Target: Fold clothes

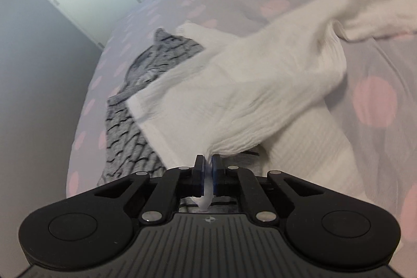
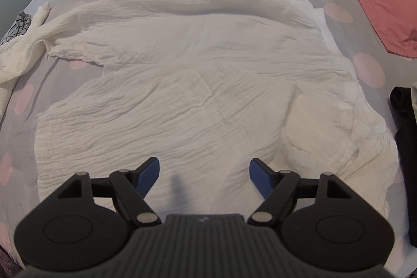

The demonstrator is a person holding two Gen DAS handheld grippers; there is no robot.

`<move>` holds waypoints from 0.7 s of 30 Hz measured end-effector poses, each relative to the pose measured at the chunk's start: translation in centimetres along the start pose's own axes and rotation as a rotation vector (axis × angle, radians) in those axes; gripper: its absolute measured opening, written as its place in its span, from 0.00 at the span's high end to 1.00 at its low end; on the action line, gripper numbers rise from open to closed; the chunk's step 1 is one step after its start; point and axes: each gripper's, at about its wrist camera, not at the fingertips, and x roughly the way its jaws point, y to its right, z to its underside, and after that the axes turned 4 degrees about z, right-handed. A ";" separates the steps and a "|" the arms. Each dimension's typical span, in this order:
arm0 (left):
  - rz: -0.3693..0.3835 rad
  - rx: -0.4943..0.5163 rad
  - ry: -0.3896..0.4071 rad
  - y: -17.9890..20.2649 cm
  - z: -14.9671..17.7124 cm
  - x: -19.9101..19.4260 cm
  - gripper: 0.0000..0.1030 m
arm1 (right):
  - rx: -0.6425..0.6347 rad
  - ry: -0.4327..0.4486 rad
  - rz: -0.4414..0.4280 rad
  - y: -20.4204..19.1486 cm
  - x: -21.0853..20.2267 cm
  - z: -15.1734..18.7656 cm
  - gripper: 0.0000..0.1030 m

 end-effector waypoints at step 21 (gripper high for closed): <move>-0.029 -0.146 0.037 -1.4 -1.0 -5.7 0.85 | 0.120 0.089 0.030 6.3 -4.6 3.2 0.25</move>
